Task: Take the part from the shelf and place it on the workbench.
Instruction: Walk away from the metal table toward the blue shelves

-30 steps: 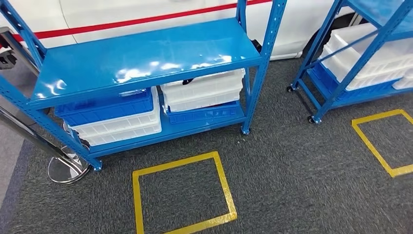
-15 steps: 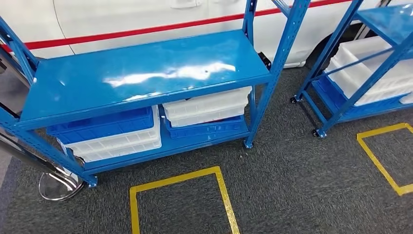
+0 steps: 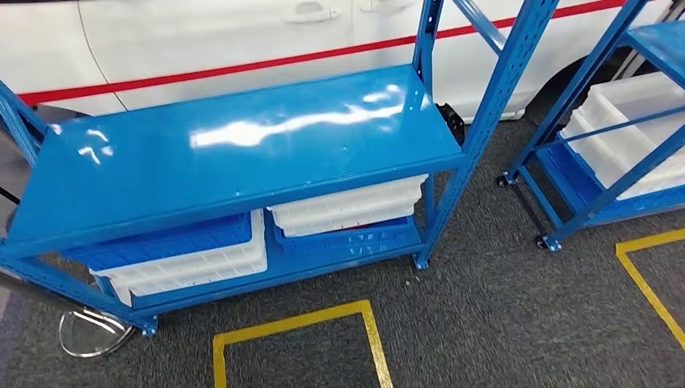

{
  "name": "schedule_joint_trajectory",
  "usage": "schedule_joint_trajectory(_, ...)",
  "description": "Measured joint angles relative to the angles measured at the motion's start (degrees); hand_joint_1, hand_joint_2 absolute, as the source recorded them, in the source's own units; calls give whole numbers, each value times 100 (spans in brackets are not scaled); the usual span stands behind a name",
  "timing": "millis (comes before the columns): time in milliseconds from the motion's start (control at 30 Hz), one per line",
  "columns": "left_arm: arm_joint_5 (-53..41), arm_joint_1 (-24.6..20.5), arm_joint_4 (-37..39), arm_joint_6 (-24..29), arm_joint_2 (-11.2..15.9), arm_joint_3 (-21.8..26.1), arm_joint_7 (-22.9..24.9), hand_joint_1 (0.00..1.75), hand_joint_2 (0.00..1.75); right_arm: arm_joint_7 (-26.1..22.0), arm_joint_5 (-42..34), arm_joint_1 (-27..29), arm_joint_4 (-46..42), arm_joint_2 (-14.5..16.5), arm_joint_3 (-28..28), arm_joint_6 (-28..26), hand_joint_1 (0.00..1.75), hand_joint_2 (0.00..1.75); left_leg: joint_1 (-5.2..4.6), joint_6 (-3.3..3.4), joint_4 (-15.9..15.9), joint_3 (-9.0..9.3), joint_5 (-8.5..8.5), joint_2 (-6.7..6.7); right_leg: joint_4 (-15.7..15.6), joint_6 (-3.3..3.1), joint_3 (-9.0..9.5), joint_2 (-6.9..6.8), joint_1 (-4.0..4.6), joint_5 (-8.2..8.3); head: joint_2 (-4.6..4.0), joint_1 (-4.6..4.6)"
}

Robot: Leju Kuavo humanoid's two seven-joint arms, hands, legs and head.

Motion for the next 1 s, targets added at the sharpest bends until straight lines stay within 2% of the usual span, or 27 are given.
schedule_joint_trajectory(33, -8, -1, 1, 3, 1, -2, 8, 0, 0, 0, 7, -1, -1, 1, -1, 7, 0, 0, 16, -26, 349, -231, -72, 20, -60, -25, 99, -4, -3, -44, 0, -14)
schedule_joint_trajectory(100, -24, 2, 1, 0, 2, -5, 9, 0, 0, 0, 15, -5, -1, 1, -1, 18, 0, 0, 41, -70, 745, -632, -548, 43, -125, -41, 286, 3, -3, -145, -1, -23)
schedule_joint_trajectory(133, -40, 6, 1, -3, 2, -14, 9, 0, 0, 0, 19, -4, -1, 1, -1, 23, 0, 0, 50, -83, 751, -755, -782, 48, -135, -38, 373, 11, -2, -202, -1, -26)
schedule_joint_trajectory(167, -57, 8, 1, -7, 2, -27, 9, 0, 0, 0, 23, -4, -1, 1, -1, 27, 0, 0, 55, -90, 641, -823, -888, 51, -137, -33, 456, 20, -1, -258, -1, -25)
schedule_joint_trajectory(200, -73, 11, 1, -9, 2, -43, 9, 0, 0, 0, 27, -4, -1, 1, -1, 31, 0, 0, 57, -88, 417, -838, -797, 53, -138, -26, 533, 26, 1, -314, -2, -28)
schedule_joint_trajectory(267, -85, 17, 1, -4, 3, -67, 13, 0, 0, 0, 34, -7, 0, 1, -1, 35, 0, 0, 41, -40, -237, -788, -124, 53, -128, 2, 660, 33, 14, -417, -2, -27)
schedule_joint_trajectory(333, -85, 19, 1, 3, 5, -76, 24, 0, 0, 0, 40, -19, 0, 1, 1, 44, 0, 0, 15, 43, -646, -752, 428, 51, -104, 57, 713, 48, 35, -507, -2, -27)
schedule_joint_trajectory(433, -85, 17, 1, 4, 4, -87, 35, 0, 0, 0, 42, -31, -1, -1, 1, 55, 0, 0, 21, 142, -727, -726, 602, 50, -92, 141, 727, 60, 44, -585, -2, -26)
schedule_joint_trajectory(500, -85, 4, 1, 4, -1, -91, 37, 0, 0, 0, 42, -35, -1, -2, 2, 55, 0, 0, 51, 200, -801, -712, 645, 56, 126, 191, 632, 44, 41, -773, -2, -7)
schedule_joint_trajectory(600, -85, -7, 2, 5, -1, -92, 37, 0, 0, 0, 42, -38, -1, -2, 2, 52, 0, 0, 47, 232, -825, -722, 653, 66, 1084, 250, 147, 23, 8, -1271, -1, 21)
schedule_joint_trajectory(633, -85, -7, 2, 5, -1, -92, 37, 0, 0, 0, 42, -37, -1, -2, 2, 52, 0, 0, 43, 235, -819, -729, 650, 68, 1326, 263, 15, 18, -1, -1328, -1, 22)
schedule_joint_trajectory(667, -85, -6, 2, 4, -1, -92, 38, 0, 0, 0, 42, -36, -1, -2, 2, 52, 0, 0, 41, 236, -811, -735, 647, 69, 1383, 269, -29, 13, -7, -1273, 0, 22)
schedule_joint_trajectory(700, -85, -5, 2, 4, -1, -92, 39, 0, 0, 0, 42, -35, -1, -2, 2, 52, 0, 0, 41, 233, -801, -739, 644, 66, 1218, 268, 37, 8, -12, -1113, -1, 23)
schedule_joint_trajectory(733, -85, -4, 3, 3, -2, -92, 40, 0, 0, 0, 42, -36, -1, -3, 2, 52, 0, 0, 41, 226, -789, -740, 639, 62, 859, 260, 204, 5, -17, -888, -1, 24)
schedule_joint_trajectory(800, -86, -6, 4, 3, -3, -92, 40, 0, 0, 0, 42, -46, -1, -5, 2, 52, 0, 0, 26, 188, -763, -741, 630, 57, 152, 224, 529, 8, -10, -586, -2, 22)
schedule_joint_trajectory(833, -86, -8, 5, 3, -3, -92, 40, 0, 0, 0, 42, -53, -1, -6, 2, 52, 0, 0, 17, 161, -756, -741, 631, 56, -43, 202, 610, 12, -2, -525, -2, 19)
schedule_joint_trajectory(933, -85, -11, 5, 3, 0, -92, 40, 0, 0, 0, 42, -60, -1, -5, 1, 52, 0, 0, 12, 68, -768, -743, 658, 53, -116, 118, 606, 16, 11, -472, -2, 18)
schedule_joint_trajectory(967, -85, -10, 5, 3, 2, -92, 41, 0, 0, 0, 42, -60, -1, -4, 1, 52, 0, 0, 17, 36, -727, -764, 616, 54, -131, 80, 598, 7, 3, -446, -2, 17)
schedule_joint_trajectory(1000, -85, -8, 5, 3, 3, -92, 41, 0, 0, 0, 42, -61, -2, -4, 0, 52, 0, 0, 27, 3, -592, -821, 502, 55, -148, 42, 584, -4, -10, -419, -2, 0)
